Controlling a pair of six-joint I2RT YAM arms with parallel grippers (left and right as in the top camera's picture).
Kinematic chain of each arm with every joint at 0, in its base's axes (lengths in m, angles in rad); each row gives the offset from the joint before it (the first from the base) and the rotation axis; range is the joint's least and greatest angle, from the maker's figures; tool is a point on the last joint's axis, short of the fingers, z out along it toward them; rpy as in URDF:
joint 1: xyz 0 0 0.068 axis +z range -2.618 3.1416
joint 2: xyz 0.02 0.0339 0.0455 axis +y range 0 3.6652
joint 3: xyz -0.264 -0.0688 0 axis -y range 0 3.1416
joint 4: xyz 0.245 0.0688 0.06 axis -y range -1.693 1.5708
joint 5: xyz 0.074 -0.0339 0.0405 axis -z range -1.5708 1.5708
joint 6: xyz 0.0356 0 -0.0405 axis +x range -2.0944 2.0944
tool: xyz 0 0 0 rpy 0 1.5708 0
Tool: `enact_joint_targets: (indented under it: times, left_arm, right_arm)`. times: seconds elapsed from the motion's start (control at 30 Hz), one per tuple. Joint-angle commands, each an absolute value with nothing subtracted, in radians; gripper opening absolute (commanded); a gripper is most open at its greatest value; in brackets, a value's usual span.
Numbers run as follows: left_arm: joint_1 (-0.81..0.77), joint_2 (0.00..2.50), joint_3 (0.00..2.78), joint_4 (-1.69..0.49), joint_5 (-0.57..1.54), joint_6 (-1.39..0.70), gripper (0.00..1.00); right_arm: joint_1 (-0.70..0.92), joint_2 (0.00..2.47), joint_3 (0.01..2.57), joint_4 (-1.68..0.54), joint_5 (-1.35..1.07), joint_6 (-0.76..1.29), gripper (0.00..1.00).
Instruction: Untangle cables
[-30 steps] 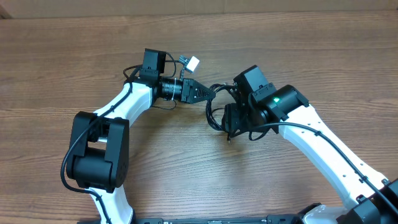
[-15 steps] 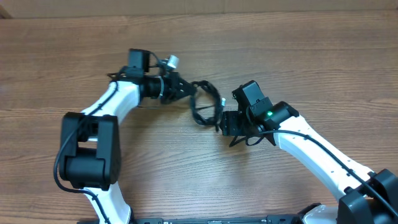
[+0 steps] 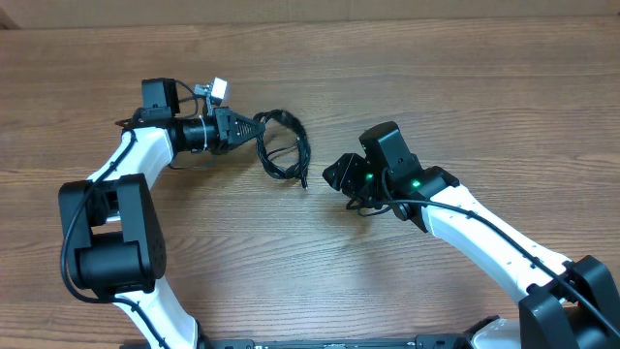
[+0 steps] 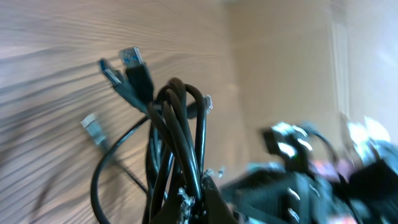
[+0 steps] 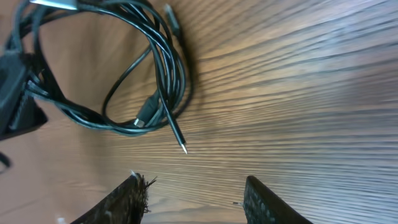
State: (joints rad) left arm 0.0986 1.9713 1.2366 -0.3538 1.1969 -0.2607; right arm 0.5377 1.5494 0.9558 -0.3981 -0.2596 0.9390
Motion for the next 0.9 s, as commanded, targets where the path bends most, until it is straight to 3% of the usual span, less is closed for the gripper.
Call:
enact_joint_targets:
  times: [0.0,0.17,0.47,0.63,0.87]
  left_arm:
    - [0.118,1.977,1.235,-0.355,1.582,0.057,0.04]
    - [0.118,1.977,1.232,-0.355,1.582,0.068,0.04]
    - [0.115,1.977,1.232,-0.353,1.581,0.083,0.04]
    - [0.092,1.977,1.232,-0.344,1.581,0.083,0.04]
    - [0.077,1.976,1.232,-0.339,1.581,0.083,0.04]
  right_arm:
    - [0.536,1.554,0.955,-0.388,-0.297,1.012,0.29]
    - [0.490,1.554,0.955,-0.406,-0.293,1.127,0.28]
    - [0.390,1.566,0.955,-0.427,-0.305,1.180,0.49]
    - [0.390,1.634,0.955,-0.398,-0.331,1.178,0.49]
    - [0.390,1.787,0.955,-0.160,-0.554,1.139,0.49]
